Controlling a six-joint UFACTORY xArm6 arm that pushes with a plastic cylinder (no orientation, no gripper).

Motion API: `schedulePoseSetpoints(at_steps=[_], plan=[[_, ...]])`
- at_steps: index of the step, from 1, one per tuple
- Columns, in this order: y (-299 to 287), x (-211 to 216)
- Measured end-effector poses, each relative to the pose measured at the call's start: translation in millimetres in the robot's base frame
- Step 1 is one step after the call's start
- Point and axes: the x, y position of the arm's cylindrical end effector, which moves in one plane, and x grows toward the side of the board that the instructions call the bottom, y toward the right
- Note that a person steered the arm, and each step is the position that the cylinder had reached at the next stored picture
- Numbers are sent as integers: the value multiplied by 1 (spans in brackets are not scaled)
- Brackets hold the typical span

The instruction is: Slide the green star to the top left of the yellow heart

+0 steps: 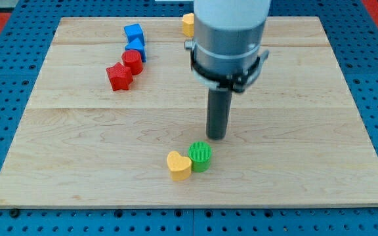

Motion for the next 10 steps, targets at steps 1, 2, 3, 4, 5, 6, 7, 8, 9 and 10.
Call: schedulePoseSetpoints(at_steps=[1,2,3,4,5,6,7,8,9,10], plan=[[59,-74],[109,-150],[115,-216],[106,-268],[91,-259],[38,-236],[14,-219],[-9,-195],[-45,-167],[-74,-129]])
